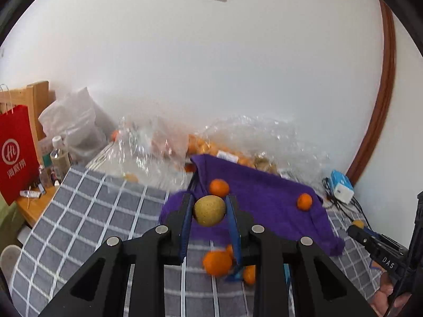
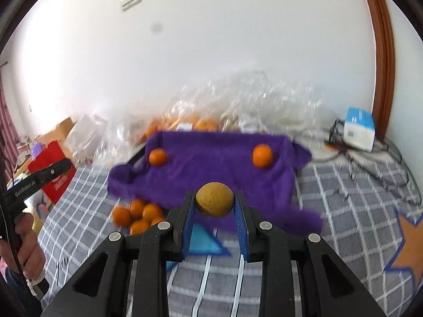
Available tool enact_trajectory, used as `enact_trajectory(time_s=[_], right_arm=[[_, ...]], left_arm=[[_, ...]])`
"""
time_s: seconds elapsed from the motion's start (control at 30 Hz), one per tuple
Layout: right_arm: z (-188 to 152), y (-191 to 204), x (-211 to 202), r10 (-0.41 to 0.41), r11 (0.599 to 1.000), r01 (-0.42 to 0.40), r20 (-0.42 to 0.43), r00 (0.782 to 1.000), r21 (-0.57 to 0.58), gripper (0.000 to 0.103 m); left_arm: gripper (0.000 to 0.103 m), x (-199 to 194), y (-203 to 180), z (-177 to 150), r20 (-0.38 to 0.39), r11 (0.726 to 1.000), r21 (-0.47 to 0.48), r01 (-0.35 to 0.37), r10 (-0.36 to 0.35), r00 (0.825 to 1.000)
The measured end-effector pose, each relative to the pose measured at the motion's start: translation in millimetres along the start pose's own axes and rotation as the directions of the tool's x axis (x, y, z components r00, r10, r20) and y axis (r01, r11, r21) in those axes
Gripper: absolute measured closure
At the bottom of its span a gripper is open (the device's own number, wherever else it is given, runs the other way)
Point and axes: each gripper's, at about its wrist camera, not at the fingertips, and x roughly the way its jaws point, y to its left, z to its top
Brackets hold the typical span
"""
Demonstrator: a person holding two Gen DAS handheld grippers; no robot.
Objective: Organize fruits
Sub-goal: 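Lift the yellow-green fruit with the right gripper and carry it over the towel, then lower the yellow-green fruit onto the towel and open the right gripper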
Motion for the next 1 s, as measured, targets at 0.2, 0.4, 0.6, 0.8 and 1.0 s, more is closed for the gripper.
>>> enact_trajectory(time_s=[0.2, 0.4, 0.6, 0.8, 1.0], right_arm=[[38.2, -14.5, 17.8, 0.015, 0.997, -0.018, 0.033, 0.999, 0.08, 0.074], [63.2, -34.0, 48.3, 0.029, 0.988, -0.031, 0.02, 0.999, 0.15, 0.074], [53.3, -53.6, 84.0, -0.027, 0.988, 0.03, -0.022, 0.999, 0.15, 0.074], [33.4, -67.5, 115.1, -0.081, 0.986, 0.095, -0.102, 0.991, 0.136, 0.074], [20.9, -69.1, 133.6, -0.045, 0.989, 0.063, -0.134, 0.99, 0.133, 0.074]], left_arm=[[0.079, 28.2, -2.5, 29.7, 0.007, 1.0, -0.019, -0.004, 0.004, 1.0], [0.079, 66.8, -10.3, 43.0, -0.02, 0.999, -0.033, -0.013, 0.012, 1.0], [0.079, 109.2, -14.6, 31.6, -0.06, 0.999, -0.041, 0.01, -0.013, 0.998], [0.079, 134.7, -3.3, 11.0, -0.1, 1.0, -0.017, -0.02, 0.018, 0.995], [0.079, 146.7, 3.4, 5.0, -0.158, 0.999, -0.038, 0.011, -0.017, 0.987]])
